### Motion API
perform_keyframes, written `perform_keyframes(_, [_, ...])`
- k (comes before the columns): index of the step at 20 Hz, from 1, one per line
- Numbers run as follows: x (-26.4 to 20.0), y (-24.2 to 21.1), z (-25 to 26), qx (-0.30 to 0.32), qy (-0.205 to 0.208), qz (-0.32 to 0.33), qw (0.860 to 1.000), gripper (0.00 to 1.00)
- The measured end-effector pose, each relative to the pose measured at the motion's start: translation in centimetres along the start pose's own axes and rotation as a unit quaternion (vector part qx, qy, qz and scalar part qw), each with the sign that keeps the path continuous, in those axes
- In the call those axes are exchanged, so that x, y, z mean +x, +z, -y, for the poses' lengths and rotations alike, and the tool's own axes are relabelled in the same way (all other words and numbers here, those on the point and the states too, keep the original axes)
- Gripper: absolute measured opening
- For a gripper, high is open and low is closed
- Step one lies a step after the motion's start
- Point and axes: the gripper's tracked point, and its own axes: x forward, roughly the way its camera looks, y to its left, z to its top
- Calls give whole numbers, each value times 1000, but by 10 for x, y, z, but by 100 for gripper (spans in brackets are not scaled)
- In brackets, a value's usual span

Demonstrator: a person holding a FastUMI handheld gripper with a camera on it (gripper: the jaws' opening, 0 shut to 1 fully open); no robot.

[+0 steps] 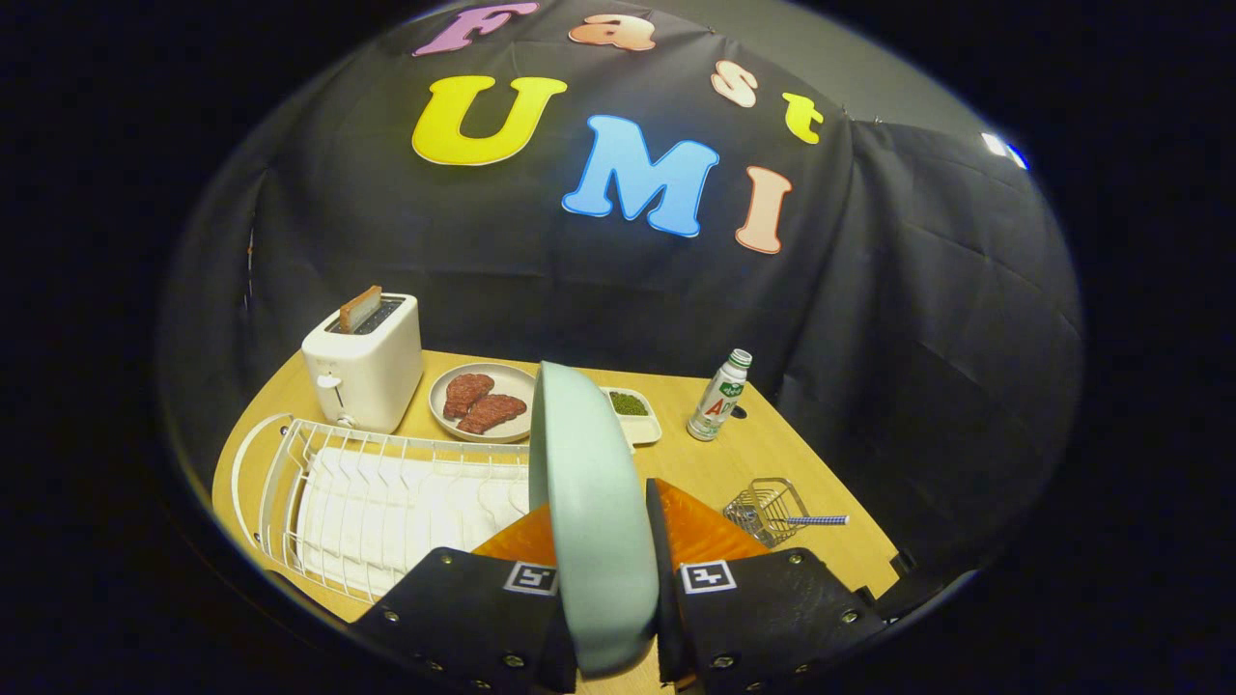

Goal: Take the plate from the dish rack, then take the spoon from the basket and place it into the plate.

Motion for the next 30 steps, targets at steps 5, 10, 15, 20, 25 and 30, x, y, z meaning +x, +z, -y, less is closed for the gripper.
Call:
perform_keyframes(5, [-27,-30,25,-8,4,-12,1000,30])
perform_keyframes(10, [-47,-67,45,-28,13,-23,999,30])
perform_keyframes(15, [-58,-109,53,-32,31,-45,998,30])
perform_keyframes(20, [-60,-146,53,-27,53,-75,995,30])
perform_keyframes(25, [-57,-174,48,-12,74,-104,992,30])
perform_keyframes(30, [-50,-182,41,41,108,-110,987,30])
